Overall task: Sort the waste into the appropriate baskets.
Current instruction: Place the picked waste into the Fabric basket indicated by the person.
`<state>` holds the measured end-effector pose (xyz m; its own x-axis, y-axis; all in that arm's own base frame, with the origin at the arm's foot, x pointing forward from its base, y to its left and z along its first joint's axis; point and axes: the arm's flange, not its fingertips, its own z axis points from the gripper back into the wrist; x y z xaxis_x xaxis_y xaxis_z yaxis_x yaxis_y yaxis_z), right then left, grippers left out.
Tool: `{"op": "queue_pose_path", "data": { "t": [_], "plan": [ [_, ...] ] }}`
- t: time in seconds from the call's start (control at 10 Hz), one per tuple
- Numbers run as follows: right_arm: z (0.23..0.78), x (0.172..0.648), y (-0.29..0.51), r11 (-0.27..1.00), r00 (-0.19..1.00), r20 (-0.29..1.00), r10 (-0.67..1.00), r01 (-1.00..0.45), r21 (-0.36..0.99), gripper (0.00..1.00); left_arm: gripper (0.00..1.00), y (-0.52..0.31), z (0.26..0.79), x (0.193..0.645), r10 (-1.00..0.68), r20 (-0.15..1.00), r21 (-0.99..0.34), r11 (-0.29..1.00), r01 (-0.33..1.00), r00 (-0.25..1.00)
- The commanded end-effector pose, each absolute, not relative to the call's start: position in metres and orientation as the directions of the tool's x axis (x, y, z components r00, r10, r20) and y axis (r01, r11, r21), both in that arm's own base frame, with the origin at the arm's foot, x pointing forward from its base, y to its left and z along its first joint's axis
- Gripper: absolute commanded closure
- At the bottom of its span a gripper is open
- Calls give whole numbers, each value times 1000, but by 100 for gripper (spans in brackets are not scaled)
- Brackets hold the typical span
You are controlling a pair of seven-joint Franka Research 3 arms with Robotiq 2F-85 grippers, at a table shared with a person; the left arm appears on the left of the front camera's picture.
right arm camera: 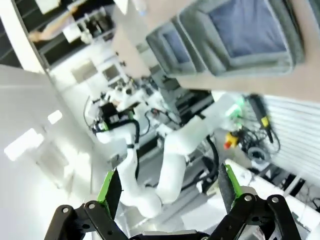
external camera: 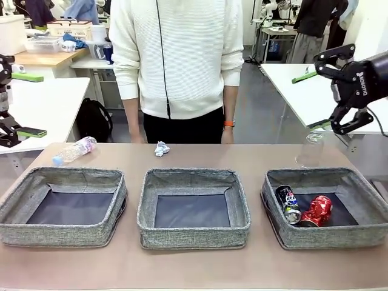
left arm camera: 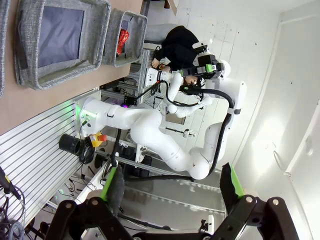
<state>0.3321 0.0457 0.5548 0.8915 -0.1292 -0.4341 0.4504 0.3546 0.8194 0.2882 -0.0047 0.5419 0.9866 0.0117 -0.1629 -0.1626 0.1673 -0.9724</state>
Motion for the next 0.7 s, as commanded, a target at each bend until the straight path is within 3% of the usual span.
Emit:
{"op": "queue_pose_path", "data": {
  "t": [0.0, 0.1, 0.2, 0.3, 0.6],
  "plan": [
    [536, 325, 24, 426, 923, -373, -94, 376, 823, 0, 0, -6, 545, 286, 7, -165, -975, 152, -164, 986],
    [523, 316, 10, 441, 930, -348, -115, 362, 822, 0, 0, -6, 545, 286, 7, -165, -975, 152, -164, 986],
    [510, 301, -14, 333, 943, -274, -189, 324, 886, 0, 0, -6, 545, 286, 7, -165, -975, 152, -164, 986],
    [533, 324, 21, 402, 905, -413, -102, 417, 815, 0, 0, -6, 545, 286, 7, -165, -975, 152, -164, 986],
    [533, 324, 21, 402, 905, -413, -102, 417, 815, 0, 0, -6, 545, 286, 7, -165, -975, 152, -164, 986]
  ]
}}
